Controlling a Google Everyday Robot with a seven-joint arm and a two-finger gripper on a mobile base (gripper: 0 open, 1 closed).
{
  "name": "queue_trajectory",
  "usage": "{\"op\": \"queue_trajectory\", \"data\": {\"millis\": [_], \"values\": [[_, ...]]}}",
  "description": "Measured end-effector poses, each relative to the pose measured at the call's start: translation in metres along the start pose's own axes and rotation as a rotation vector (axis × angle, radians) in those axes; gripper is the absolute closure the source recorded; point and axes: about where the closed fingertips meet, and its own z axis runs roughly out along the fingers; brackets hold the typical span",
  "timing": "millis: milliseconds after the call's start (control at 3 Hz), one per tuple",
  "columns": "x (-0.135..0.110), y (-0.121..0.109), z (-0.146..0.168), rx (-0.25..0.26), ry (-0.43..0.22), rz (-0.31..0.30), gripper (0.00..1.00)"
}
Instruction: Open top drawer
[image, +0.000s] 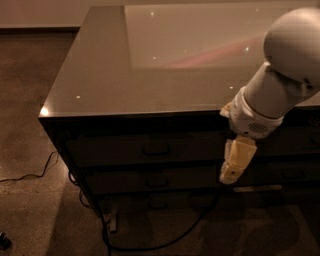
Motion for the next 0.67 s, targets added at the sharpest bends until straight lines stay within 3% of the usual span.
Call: {"op": "queue_trajectory", "data": {"millis": [333,667], "values": [[-0.0163,-0.0015,0.0311,-0.030,-0.045,-0.037,0.00],[-0.0163,-0.0014,0.0311,-0.030,-0.045,-0.037,0.00]]}}
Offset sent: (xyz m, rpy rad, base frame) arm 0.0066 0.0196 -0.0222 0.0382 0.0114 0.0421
